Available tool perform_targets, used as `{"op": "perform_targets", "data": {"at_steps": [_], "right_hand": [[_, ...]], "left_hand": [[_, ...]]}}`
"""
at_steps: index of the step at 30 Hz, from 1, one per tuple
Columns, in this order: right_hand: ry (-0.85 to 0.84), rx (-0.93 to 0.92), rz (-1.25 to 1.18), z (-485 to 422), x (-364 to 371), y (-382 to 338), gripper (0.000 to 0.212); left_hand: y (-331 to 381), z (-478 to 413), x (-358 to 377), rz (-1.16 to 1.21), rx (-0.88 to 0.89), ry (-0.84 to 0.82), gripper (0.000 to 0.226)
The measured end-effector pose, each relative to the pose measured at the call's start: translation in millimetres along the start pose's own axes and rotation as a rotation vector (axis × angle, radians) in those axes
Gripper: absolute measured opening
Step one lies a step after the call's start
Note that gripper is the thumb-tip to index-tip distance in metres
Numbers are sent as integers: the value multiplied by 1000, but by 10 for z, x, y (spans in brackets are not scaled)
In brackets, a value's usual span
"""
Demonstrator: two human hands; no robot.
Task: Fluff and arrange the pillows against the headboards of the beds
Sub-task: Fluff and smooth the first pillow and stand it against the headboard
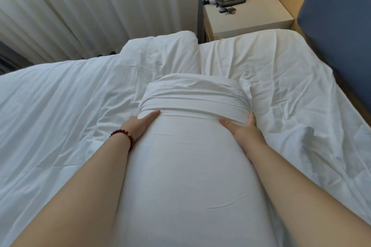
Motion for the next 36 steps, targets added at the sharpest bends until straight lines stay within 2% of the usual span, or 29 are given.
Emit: {"op": "perform_targets", "data": {"at_steps": [9,14,19,22,25,27,31,36], "right_hand": [[51,69,158,181,-8,-33,144],[1,60,143,466,-141,-33,132],[-28,-10,142,936,-251,225,127],[-37,-93,112,1206,-281,484,120],[-44,-160,92,1443,-297,581,128],[-52,-190,77,1606,-313,597,132],[-81,-244,-20,1976,-329,708,118],[-62,-321,-139,2498,-230,822,104]], "left_hand": [[-34,189,40,-5,-18,101,120],[-103,625,64,29,-32,185,107],[-299,1245,212,91,-39,145,113],[-606,1622,414,162,-13,146,93],[-850,1955,579,265,21,175,82],[-971,2114,630,325,43,217,94],[-1183,2407,673,342,88,214,115],[-1365,2779,647,364,210,203,106]]}}
Point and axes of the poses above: each hand's wrist, its own z-axis away from the middle knuckle, its own x-axis out of the palm, y = z × x, the point moved 2 cm from there along -z, towards the middle knuckle, and after that the axes turned 14 degrees about -y, right-handed, at the moved point
